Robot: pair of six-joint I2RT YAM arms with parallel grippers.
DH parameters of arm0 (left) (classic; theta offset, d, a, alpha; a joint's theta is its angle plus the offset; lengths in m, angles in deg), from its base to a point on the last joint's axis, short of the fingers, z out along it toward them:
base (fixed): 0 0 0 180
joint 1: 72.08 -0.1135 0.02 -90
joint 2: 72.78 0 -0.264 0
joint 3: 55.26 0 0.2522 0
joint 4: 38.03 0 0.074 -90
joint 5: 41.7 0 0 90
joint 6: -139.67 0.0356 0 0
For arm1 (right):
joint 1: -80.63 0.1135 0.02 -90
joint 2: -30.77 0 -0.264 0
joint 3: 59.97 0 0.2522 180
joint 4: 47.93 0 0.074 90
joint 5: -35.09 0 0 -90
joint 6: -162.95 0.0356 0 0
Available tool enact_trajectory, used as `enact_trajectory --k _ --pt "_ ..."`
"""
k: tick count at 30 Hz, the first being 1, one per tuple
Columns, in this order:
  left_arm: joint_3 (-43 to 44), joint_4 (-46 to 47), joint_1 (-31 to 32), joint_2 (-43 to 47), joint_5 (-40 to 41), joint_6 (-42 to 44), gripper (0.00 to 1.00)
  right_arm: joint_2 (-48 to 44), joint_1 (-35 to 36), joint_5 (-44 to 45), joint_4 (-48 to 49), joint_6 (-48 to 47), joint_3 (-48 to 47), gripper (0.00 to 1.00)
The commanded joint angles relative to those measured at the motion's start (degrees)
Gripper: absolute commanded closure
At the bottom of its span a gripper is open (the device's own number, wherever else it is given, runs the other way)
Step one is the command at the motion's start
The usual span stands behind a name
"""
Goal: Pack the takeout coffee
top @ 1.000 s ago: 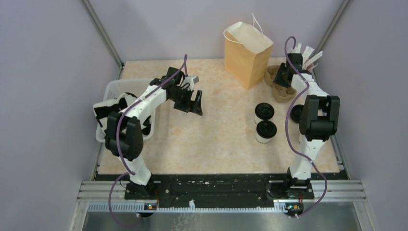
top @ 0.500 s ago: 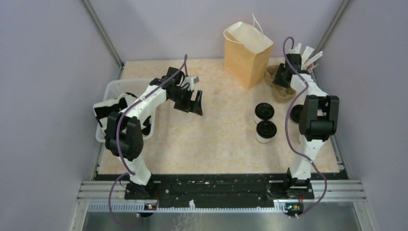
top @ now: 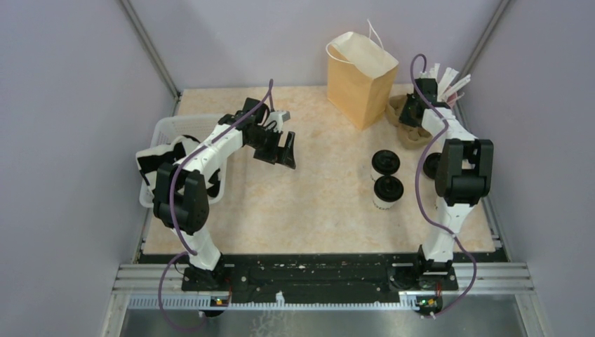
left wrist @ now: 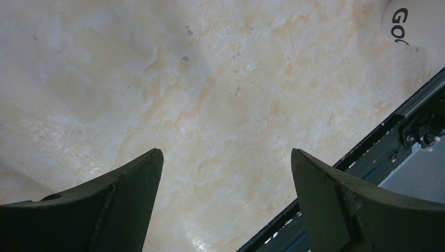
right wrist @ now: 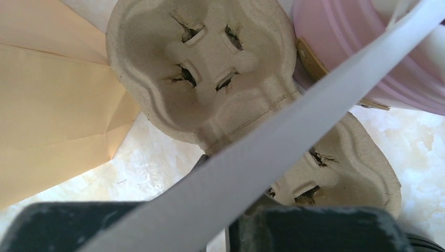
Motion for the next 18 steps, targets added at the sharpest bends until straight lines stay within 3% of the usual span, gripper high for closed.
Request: enact_trajectory --k 1,4,18 --pt "0.8 1.3 -0.1 0.8 -1.4 1.1 0.02 -1.1 0.4 2.6 -1.0 -0.6 -0.9 0.92" --pt "0.7 1.3 -0.1 1.0 -1.6 1.1 0.02 -1.5 0.4 3.0 -1.5 -0.5 -1.2 1.0" --pt "-1.9 2.5 0.0 3.2 -4.6 0.4 0.02 -11.4 2.5 9.7 -2.1 3.5 1.8 1.0"
